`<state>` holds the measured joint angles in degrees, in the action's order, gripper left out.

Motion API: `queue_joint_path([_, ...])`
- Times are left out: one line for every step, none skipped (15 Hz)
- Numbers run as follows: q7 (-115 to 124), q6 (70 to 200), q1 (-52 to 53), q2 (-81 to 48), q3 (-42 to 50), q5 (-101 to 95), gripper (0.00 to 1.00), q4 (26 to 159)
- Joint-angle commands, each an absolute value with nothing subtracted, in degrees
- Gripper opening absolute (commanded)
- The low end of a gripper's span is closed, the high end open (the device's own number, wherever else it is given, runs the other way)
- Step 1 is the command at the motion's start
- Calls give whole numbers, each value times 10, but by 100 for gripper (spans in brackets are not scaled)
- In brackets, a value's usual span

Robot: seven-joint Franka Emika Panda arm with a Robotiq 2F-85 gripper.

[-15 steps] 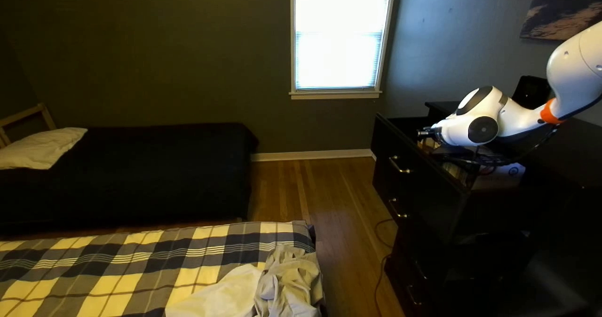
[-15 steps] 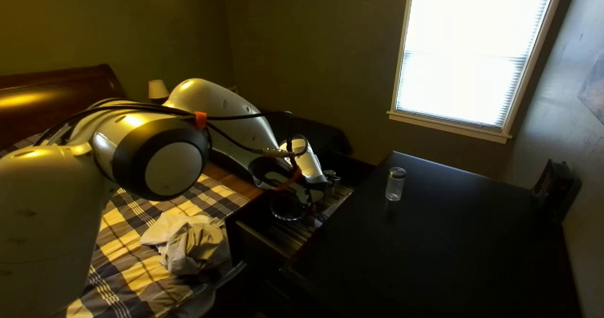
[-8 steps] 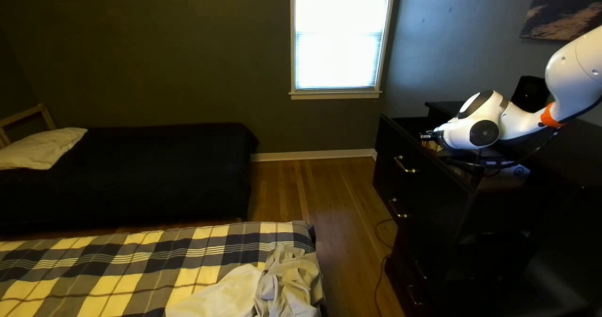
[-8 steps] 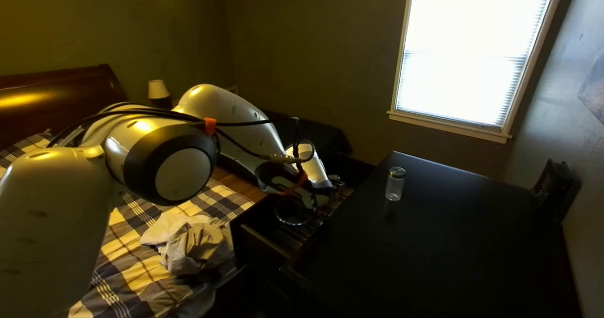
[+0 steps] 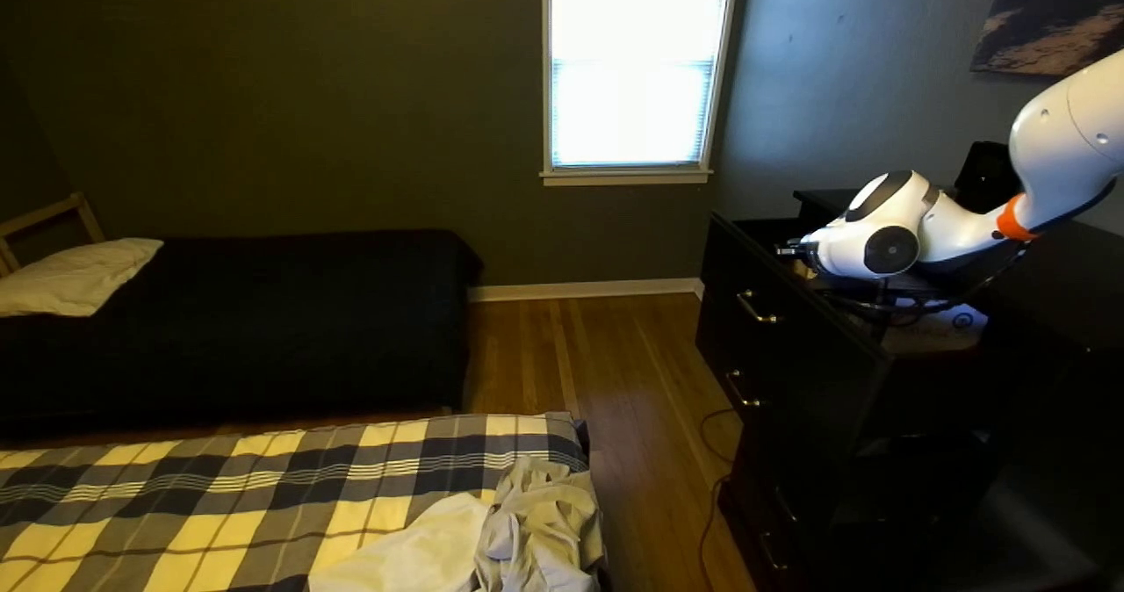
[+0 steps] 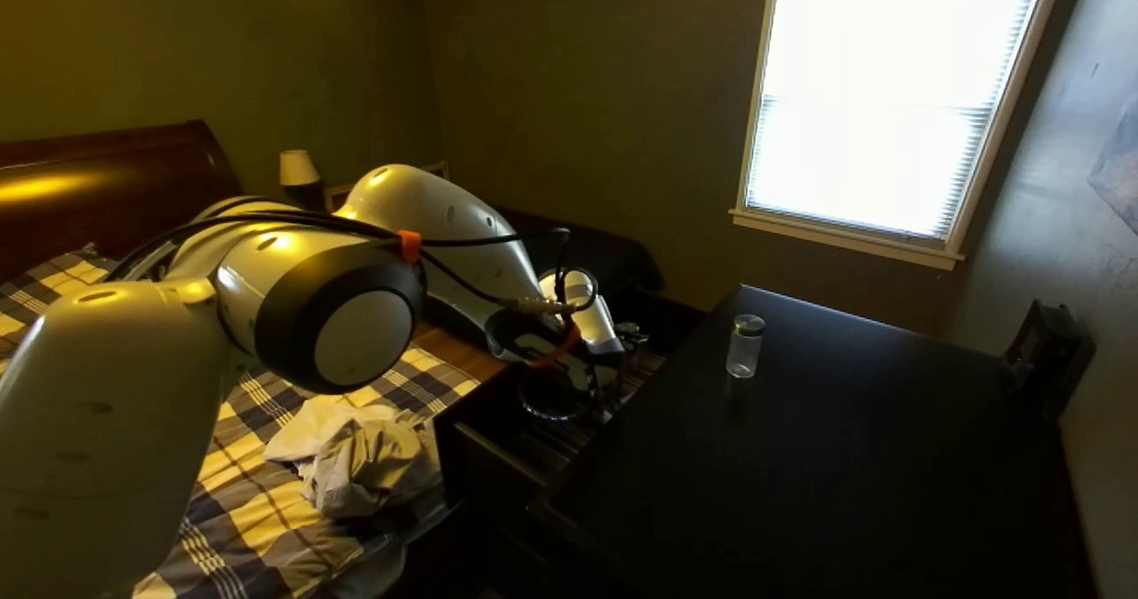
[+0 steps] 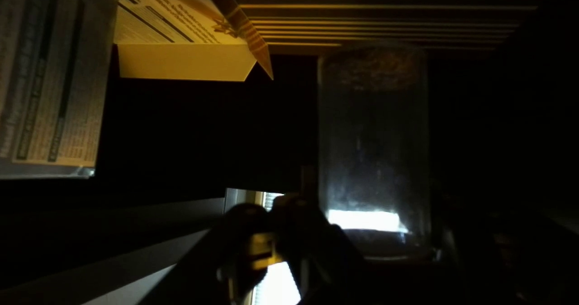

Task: Put the spice shaker to the left in the open upper first drawer

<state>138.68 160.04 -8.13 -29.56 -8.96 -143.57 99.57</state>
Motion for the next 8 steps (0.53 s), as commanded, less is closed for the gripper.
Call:
queue_joint_path([1393, 1576, -96, -324, -111, -1442, 23, 982])
queue_joint_path([1391, 1574, -98, -325, -112, -1442, 23, 982])
queue_joint_path([1389, 1576, -99, -325, -112, -1442, 23, 982])
queue_joint_path([1390, 1580, -101, -324, -112, -1442, 73, 983])
queue_joint_path([1389, 1581, -103, -325, -114, -1442, 73, 981])
queue_joint_path([1388, 1582, -104, -324, -114, -1442, 80, 982])
queue_joint_path([1388, 1582, -105, -323, -114, -1442, 87, 983])
queue_joint_path([1388, 1582, -106, -322, -115, -1442, 95, 985])
